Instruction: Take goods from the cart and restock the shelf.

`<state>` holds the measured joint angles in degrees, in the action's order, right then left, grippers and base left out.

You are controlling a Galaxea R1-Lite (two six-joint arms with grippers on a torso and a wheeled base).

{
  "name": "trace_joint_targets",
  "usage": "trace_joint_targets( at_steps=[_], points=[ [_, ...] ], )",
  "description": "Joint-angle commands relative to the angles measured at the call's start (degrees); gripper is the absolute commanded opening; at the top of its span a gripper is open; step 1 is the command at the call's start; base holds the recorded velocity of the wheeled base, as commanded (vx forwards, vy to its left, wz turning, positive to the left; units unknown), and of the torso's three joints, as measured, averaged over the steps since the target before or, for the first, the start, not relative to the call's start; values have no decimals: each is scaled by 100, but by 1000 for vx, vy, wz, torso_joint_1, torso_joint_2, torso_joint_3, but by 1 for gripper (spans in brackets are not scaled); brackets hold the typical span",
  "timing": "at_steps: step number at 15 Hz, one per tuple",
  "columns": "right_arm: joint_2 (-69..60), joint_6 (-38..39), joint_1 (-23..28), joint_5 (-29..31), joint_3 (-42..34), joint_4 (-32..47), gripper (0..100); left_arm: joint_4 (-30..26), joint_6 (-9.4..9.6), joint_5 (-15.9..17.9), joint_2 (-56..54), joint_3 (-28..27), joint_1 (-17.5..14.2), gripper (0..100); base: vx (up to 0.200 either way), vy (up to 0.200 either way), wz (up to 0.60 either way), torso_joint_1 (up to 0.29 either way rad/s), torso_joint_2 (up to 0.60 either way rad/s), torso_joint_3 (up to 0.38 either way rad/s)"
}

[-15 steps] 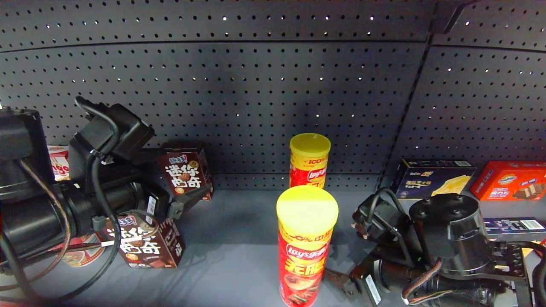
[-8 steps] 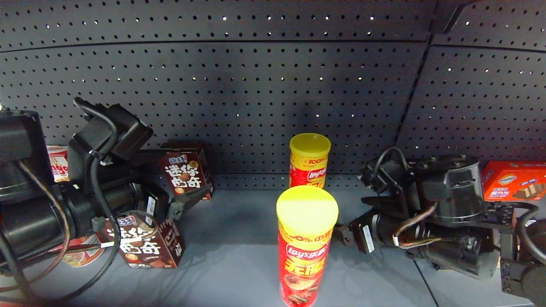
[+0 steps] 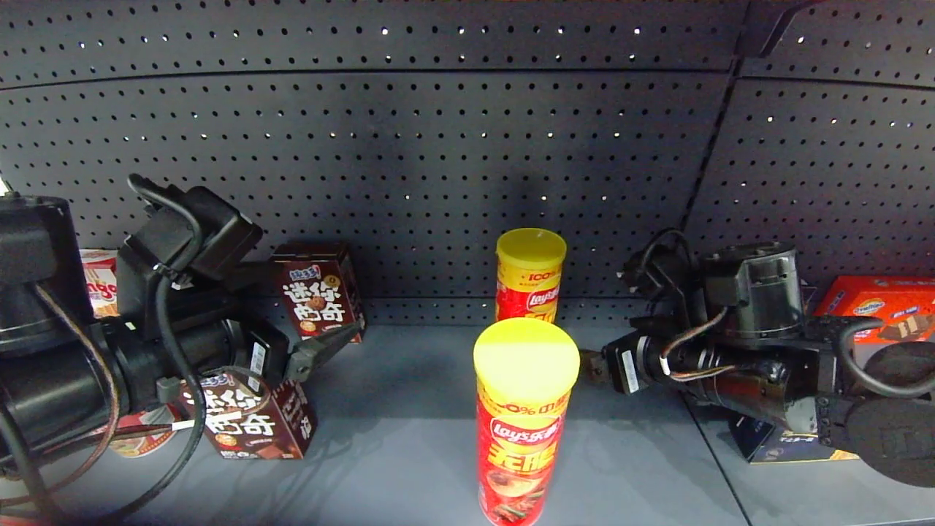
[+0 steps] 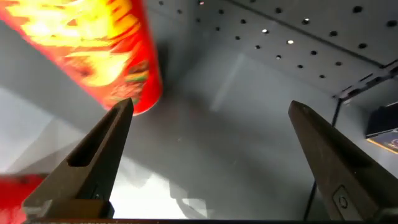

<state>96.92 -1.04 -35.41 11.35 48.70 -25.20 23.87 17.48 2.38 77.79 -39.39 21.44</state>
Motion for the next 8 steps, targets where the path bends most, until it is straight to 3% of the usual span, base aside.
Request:
trace_joint_targets(
  at_steps=[1, 8],
  points=[
    [179, -2, 122, -1, 184, -3, 100, 4, 1, 0, 0, -8, 0, 100, 0, 0, 0, 0, 0, 0],
    [829, -2, 175, -28, 728, -178, 100, 4, 1, 0, 0, -25, 0, 100, 0, 0, 0, 0, 0, 0]
  ],
)
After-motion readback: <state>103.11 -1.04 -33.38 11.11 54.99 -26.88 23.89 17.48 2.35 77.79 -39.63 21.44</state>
